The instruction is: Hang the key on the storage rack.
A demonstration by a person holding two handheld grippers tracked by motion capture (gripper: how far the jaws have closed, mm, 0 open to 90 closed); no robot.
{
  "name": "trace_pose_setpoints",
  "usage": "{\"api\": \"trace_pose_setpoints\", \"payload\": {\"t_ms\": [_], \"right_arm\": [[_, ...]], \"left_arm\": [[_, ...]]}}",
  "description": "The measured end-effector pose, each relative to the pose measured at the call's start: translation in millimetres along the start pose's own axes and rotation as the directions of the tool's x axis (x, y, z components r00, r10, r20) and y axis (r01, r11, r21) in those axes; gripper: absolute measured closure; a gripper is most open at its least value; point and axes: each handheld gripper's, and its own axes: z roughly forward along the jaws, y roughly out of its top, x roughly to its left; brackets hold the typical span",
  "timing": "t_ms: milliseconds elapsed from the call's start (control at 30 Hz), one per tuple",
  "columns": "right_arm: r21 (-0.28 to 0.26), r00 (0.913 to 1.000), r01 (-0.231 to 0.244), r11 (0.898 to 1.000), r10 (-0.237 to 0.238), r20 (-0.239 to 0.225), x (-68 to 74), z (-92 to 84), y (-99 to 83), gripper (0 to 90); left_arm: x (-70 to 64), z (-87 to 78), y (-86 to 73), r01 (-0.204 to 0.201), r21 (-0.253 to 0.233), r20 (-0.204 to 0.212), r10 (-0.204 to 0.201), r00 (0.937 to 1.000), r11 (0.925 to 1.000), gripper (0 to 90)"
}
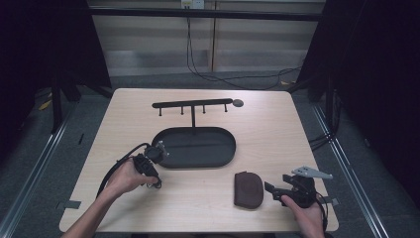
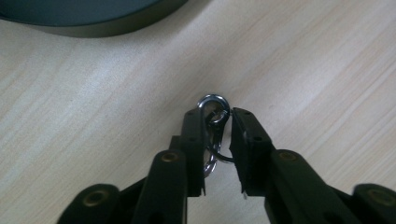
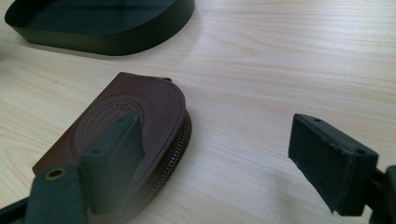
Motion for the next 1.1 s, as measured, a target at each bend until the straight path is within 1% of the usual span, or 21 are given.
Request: {"api": "trace_pose_setpoints", "payload": {"t_ms": [67, 100, 200, 233, 267, 367, 467, 500, 533, 567, 667, 767, 833, 967, 1000, 1033, 1100], "right_arm": [[0.002, 1.0000, 0.002, 1.000, -0.002, 0.001, -0.3, 0.7, 0.0, 17.9], [0.003, 1.0000, 0.001, 1.000, -0.001, 0.002, -0.3, 0.9, 0.0, 17.9], [0.004, 1.0000, 0.000, 1.000, 0.000, 0.003, -0.4, 0.9, -0.1, 17.9], [0.003, 1.0000, 0.000, 1.000, 0.000, 0.004, -0.6, 0.8, -0.1, 17.9], [0.003, 1.0000, -0.001, 1.000, 0.001, 0.005, -0.7, 0.8, -0.2, 17.9], [0.005, 1.0000, -0.003, 1.000, 0.003, 0.005, -0.6, 1.1, -0.3, 17.9], [0.010, 1.0000, -0.001, 1.000, 0.001, 0.006, -0.3, 1.5, -0.5, 17.9], [0.009, 1.0000, -0.001, 1.000, 0.001, 0.006, -0.5, 1.5, -0.4, 17.9], [0.010, 1.0000, -0.005, 1.000, 0.005, 0.004, -0.5, 1.4, -0.4, 17.9], [0.011, 0.9999, -0.009, 1.000, 0.009, 0.006, -0.6, 1.2, -0.5, 17.9], [0.010, 0.9999, -0.010, 1.000, 0.010, 0.006, -0.7, 1.0, -0.5, 17.9], [0.011, 0.9999, -0.010, 1.000, 0.010, 0.005, -0.7, 1.0, -0.4, 17.8], [0.009, 0.9999, -0.010, 1.000, 0.010, 0.005, -1.0, 0.9, -0.4, 17.7], [0.009, 0.9999, -0.010, 1.000, 0.009, 0.005, -1.1, 1.1, -0.6, 17.6], [0.009, 0.9999, -0.010, 1.000, 0.009, 0.005, -1.1, 1.1, -0.6, 17.6], [0.011, 0.9999, -0.010, 1.000, 0.010, 0.005, -1.0, 1.5, -0.5, 17.5], [0.012, 0.9999, -0.011, 1.000, 0.011, 0.004, -0.8, 1.8, -0.5, 17.5]], "left_arm": [[-1.3, -0.4, -0.2, -0.018, 0.006, 0.002, 0.018, 0.9998, 0.9998, 78.0], [-2.0, -0.2, -0.5, -0.018, 0.004, 0.010, 0.018, 0.9998, 0.9998, 78.4], [-3.8, -2.9, -1.1, -0.033, 0.001, 0.015, 0.033, 0.9994, 0.9995, 80.7], [-4.0, -4.2, -1.3, -0.040, 0.002, 0.020, 0.040, 0.9990, 0.9992, 82.1], [-4.6, -4.8, -1.3, -0.045, 0.001, 0.022, 0.045, 0.9988, 0.9990, 86.5], [-6.6, -5.3, -0.7, -0.048, 0.010, 0.024, 0.048, 0.9986, 0.9988, 87.0], [-9.3, -8.3, -0.1, -0.064, 0.009, 0.040, 0.064, 0.9972, 0.9979, 88.1], [-10.9, -9.3, -0.1, -0.073, 0.014, 0.038, 0.072, 0.9967, 0.9973, 88.6], [-10.9, -9.3, -0.1, -0.073, 0.014, 0.038, 0.072, 0.9967, 0.9973, 89.0], [-13.6, -11.5, -0.3, -0.087, 0.023, 0.030, 0.086, 0.9958, 0.9960, 89.2], [-15.1, -15.3, -1.2, -0.104, 0.025, 0.036, 0.103, 0.9940, 0.9942, 89.3], [-16.0, -18.1, -2.1, -0.105, 0.026, 0.034, 0.104, 0.9940, 0.9942, 89.4], [-15.7, -24.6, -3.1, -0.107, 0.039, 0.021, 0.107, 0.9941, 0.9935, 89.4], [-13.2, -36.2, -6.3, -0.105, 0.014, 0.019, 0.105, 0.9943, 0.9944, 89.4], [-13.2, -36.2, -6.3, -0.105, 0.014, 0.019, 0.105, 0.9943, 0.9944, 89.3], [-11.5, -40.2, -7.0, -0.109, 0.025, 0.018, 0.109, 0.9939, 0.9937, 89.3], [-10.4, -45.5, -8.2, -0.107, 0.028, 0.007, 0.106, 0.9943, 0.9939, 89.3]]}}
